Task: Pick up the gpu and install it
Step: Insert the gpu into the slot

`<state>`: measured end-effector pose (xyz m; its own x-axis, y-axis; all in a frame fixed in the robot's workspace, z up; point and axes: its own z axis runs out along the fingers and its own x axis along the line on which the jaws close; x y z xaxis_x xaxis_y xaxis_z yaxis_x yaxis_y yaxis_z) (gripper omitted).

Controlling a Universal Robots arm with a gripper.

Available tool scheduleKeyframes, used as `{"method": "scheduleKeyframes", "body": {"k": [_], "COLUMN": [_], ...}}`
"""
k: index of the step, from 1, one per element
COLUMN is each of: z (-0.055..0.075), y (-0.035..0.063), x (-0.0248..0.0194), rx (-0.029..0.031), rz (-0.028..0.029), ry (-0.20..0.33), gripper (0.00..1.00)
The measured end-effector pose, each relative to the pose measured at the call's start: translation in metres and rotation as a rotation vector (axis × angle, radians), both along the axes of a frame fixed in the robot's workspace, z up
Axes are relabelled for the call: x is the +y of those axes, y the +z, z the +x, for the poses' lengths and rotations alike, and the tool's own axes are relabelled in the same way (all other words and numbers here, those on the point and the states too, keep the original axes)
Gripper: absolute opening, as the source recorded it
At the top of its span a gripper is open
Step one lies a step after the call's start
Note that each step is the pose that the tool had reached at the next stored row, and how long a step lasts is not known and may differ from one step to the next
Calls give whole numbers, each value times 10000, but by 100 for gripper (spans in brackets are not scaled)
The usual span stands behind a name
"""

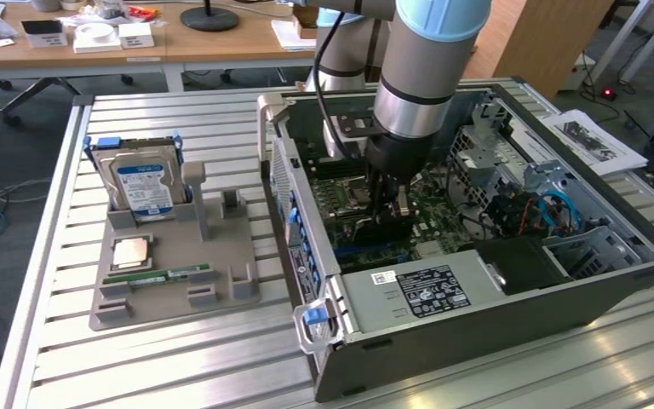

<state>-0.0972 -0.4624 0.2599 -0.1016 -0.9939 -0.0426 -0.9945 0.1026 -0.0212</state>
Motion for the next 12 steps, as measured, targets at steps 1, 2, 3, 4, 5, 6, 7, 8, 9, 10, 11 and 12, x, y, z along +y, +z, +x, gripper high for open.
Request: {"method": "scheduleKeyframes", "body": {"k": [1, 2, 3, 4, 5, 6, 7, 8, 9, 10, 11, 12], "z": [-3, -8, -16, -22, -27, -30, -33, -34, -35, -36, -36, -36], "y": [-1, -1, -1, -1, -1, 0, 0, -1, -4, -7, -8, -8], "x": [0, 0, 0, 0, 0, 0, -1, -1, -3, -4, -5, -5], "rx": [-2, -3, -4, -4, -4, -4, -3, -3, -3, -1, -1, -1], "rz": [2, 6, 9, 11, 12, 11, 10, 10, 9, 7, 6, 6], "ry": [-1, -1, 1, 2, 2, 1, 1, 1, 0, 0, 0, 0], "gripper": [27, 27, 27, 27, 27, 27, 27, 27, 27, 27, 27, 27]}}
